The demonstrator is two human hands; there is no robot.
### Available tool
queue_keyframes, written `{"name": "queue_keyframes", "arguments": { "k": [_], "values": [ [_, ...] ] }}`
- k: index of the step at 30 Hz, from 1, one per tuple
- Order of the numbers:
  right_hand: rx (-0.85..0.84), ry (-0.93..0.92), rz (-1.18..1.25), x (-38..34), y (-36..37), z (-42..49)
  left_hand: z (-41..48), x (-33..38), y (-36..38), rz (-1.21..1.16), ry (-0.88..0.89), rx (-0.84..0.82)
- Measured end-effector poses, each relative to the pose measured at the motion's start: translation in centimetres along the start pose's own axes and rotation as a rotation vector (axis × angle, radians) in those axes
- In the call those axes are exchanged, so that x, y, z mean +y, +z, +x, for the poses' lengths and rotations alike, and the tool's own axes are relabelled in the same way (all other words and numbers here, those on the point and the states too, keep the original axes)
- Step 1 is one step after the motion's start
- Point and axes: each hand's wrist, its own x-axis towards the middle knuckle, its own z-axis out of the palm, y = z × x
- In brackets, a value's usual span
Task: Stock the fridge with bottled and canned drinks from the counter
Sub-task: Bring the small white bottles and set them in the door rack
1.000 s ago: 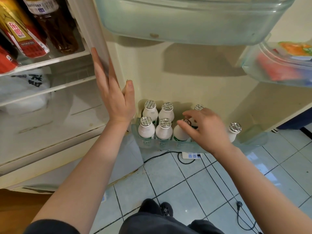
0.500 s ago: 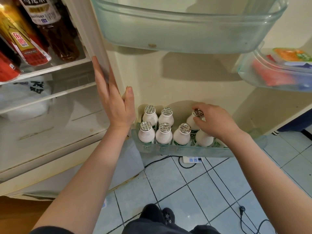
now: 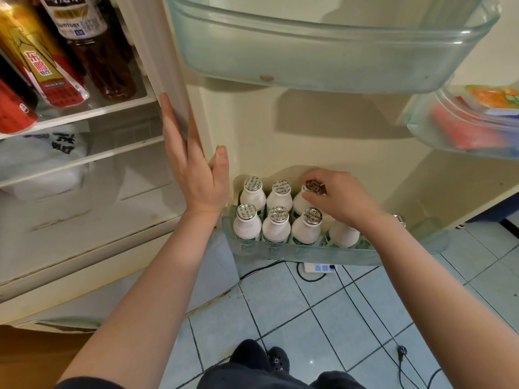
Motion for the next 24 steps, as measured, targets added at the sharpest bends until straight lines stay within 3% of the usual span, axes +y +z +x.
{"name": "queue_keyframes", "arguments": {
  "k": [24],
  "values": [
    [-0.012,0.068,0.176,0.2,0.2,-0.9,0.0,-0.1,0.0,-0.023,-0.004,-0.007]
  ]
}}
